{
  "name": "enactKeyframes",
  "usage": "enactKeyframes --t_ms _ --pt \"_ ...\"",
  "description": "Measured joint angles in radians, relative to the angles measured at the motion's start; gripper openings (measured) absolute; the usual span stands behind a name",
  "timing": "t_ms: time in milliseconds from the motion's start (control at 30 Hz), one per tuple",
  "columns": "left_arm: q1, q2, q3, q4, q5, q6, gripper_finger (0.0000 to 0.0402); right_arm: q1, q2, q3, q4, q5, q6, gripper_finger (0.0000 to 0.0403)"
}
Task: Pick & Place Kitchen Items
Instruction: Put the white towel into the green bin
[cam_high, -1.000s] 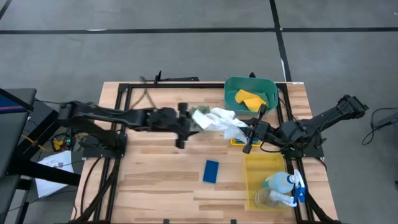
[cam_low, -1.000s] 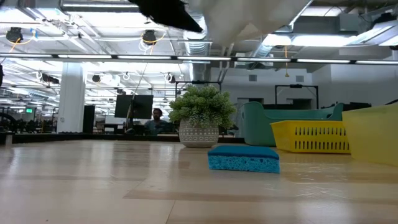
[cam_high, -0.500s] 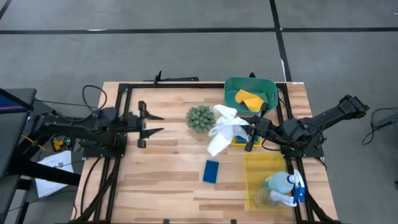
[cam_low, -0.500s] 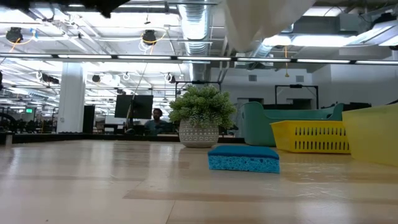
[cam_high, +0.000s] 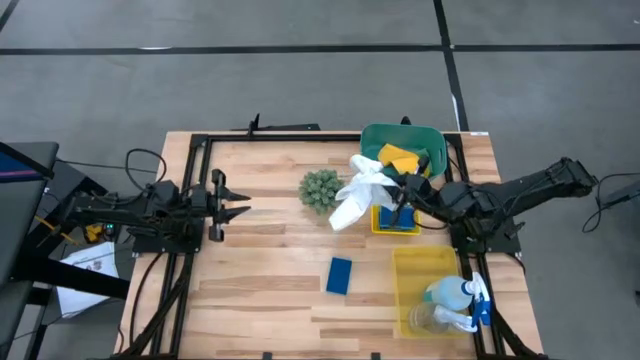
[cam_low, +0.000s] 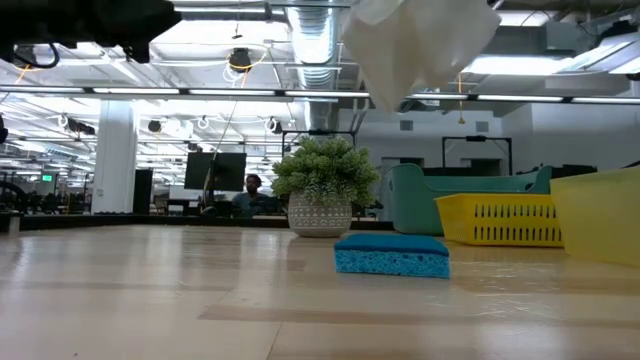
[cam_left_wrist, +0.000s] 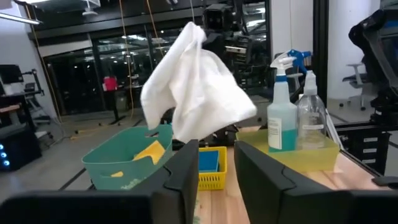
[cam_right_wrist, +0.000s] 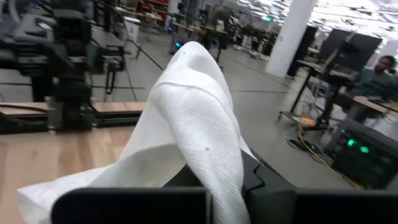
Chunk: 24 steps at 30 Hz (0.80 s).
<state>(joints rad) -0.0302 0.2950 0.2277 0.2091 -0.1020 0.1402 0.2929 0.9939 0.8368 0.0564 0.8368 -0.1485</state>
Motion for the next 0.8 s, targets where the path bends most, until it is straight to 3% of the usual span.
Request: enactKeyframes --t_ms 533,800 --pt "-0.001 0.037 -0.006 -0.093 0.088 -0.018 0.0085 -0.155 -0.034 0.0 -0.208 -0.001 0.158 0.0003" --pt "-0.001 -0.063 -0.127 -0.07 0.075 -0.018 0.0021 -0.18 -0.034 0.0 -0.218 -0.001 0.175 0.0003"
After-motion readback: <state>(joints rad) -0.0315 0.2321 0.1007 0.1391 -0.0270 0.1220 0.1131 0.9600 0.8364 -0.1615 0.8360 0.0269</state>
